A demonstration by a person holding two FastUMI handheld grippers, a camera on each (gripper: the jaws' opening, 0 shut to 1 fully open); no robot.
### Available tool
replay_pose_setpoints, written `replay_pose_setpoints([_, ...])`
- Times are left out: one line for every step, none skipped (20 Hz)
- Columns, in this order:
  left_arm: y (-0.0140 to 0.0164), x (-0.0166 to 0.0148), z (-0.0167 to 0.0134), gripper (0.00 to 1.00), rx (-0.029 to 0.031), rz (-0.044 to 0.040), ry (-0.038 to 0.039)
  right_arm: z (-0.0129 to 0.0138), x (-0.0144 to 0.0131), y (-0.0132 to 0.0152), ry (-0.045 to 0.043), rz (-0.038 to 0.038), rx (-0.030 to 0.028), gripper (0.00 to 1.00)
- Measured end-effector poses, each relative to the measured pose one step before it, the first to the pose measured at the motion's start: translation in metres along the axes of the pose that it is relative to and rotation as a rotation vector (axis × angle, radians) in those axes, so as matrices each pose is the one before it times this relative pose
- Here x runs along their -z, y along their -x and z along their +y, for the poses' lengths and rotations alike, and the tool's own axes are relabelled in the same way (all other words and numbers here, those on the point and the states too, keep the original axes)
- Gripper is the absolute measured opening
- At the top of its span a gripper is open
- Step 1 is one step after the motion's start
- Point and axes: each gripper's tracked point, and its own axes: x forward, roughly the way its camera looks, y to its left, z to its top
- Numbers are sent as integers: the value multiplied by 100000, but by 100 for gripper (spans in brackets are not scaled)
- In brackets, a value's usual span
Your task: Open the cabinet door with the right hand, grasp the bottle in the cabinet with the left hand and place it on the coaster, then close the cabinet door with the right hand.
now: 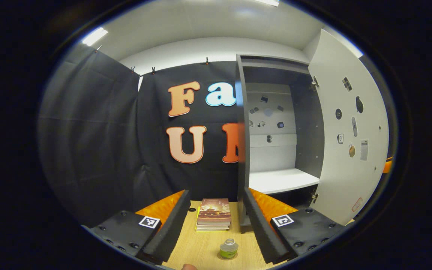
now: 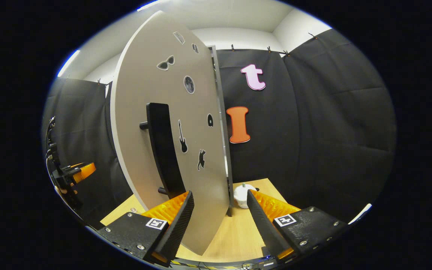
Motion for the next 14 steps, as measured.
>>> replay_pose_setpoints([-94,-460,735,93,-437,-480,154,152,-110,-24,287,34,31,89])
replay_pose_setpoints([-69,-389,854,93,-667,-517,-368,412,-58,-302,-188,33,109,89])
replay_pose_setpoints([-24,-201,745,93,-82,-307,-221,604,129,-195,-347,155,-25,89])
replay_pose_setpoints([-201,-320,678,93,55,-518,301,902,160,-24,-155,18,-31,97])
replay_pose_setpoints([-77,-319,555,93,247,-489,733,747,109,-239,-224,20,213,97])
replay_pose_setpoints([-168,-165,725,93,-188,-149,805,890,164,-290,-402,257,363,98])
replay_pose_setpoints([-234,-236,744,93,-430,-267,822,983,103,-322,-434,214,431,98])
replay_pose_setpoints([-140,-143,773,93,-196,-489,942,981,159,-82,-298,-64,290,98])
replay_pose_setpoints([-268,-262,463,93,431,-285,716,779,81,-262,-166,-152,-100,98])
replay_pose_setpoints([-116,-114,708,93,286,77,-19,756,26,-376,-472,22,-221,98])
replay_pose_setpoints([-182,26,594,93,-100,-113,-501,816,91,-347,-925,117,-155,97])
replay_pose_setpoints([10,16,690,93,-241,-136,-673,766,292,-461,-1054,548,-167,98])
replay_pose_setpoints([-181,-49,727,92,-370,-235,-601,652,104,-606,-1021,209,-271,98])
replay_pose_setpoints([-270,-33,658,93,-211,-143,-468,911,113,-510,-1042,268,-506,90])
